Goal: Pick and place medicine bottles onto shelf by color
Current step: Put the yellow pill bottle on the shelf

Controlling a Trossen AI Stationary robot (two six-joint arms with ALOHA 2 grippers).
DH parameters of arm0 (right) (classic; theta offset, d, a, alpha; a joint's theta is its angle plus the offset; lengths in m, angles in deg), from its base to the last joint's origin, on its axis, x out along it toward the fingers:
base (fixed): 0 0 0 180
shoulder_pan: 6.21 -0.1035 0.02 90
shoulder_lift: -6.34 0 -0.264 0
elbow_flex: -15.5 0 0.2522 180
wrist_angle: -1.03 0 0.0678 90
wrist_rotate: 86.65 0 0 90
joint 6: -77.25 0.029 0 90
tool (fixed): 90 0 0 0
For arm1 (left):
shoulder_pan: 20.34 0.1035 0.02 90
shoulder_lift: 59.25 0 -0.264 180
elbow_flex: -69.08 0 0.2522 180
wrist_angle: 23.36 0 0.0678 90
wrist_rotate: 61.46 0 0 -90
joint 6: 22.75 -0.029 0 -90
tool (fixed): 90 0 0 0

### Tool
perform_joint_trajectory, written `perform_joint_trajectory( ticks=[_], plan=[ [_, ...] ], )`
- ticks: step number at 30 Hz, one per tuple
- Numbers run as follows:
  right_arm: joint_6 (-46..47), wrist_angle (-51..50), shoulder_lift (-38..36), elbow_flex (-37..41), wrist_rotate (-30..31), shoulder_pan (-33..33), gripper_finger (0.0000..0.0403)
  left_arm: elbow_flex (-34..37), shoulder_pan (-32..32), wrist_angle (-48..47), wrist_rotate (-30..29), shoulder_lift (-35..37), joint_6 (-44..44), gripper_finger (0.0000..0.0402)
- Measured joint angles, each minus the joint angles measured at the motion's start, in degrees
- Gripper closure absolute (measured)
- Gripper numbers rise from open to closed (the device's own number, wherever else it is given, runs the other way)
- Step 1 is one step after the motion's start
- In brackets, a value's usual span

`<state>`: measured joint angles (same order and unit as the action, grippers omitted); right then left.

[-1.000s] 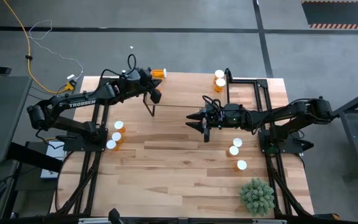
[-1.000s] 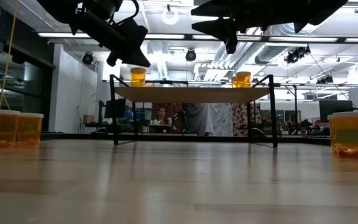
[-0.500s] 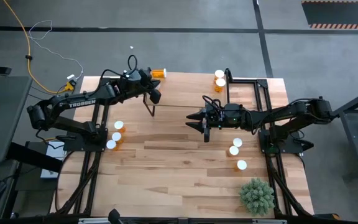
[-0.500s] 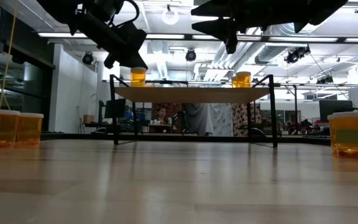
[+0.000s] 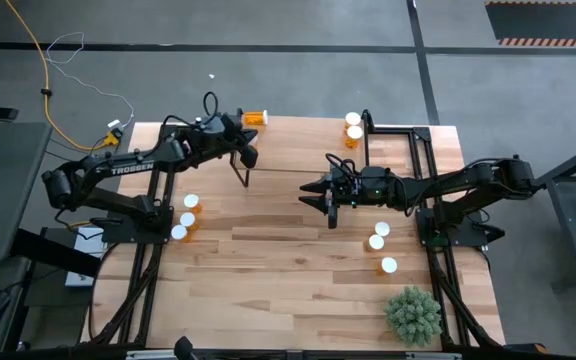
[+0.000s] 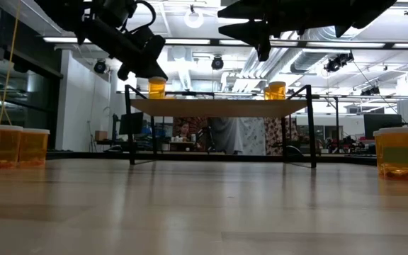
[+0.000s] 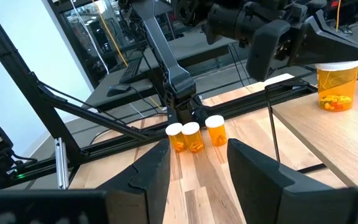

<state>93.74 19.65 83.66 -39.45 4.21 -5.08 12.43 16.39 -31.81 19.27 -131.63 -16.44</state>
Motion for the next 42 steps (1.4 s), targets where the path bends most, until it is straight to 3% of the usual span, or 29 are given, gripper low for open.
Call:
perform_joint_trajectory(
  ticks=[13, 29, 34, 42],
  plan=[
    [-0.01, 0.00, 0.00, 0.00, 0.00, 0.02, 0.0251, 3.69, 0.00, 7.90, 1.06, 0.73, 2.03, 0.0402],
    [0.00, 0.00, 0.00, 0.00, -0.02, 0.00, 0.0251, -0.32, 0.00, 5.96, 0.44, 2.97, 1.28, 0.0401],
    [-0.01, 0.00, 0.01, 0.00, 0.00, 0.01, 0.0251, -6.96, 1.33, -2.20, -1.69, 2.77, -2.00, 0.0402],
    [0.00, 0.01, 0.00, 0.00, 0.00, 0.02, 0.0251, -26.24, 6.36, -20.66, 1.32, -2.89, -8.41, 0.0383]
  ],
)
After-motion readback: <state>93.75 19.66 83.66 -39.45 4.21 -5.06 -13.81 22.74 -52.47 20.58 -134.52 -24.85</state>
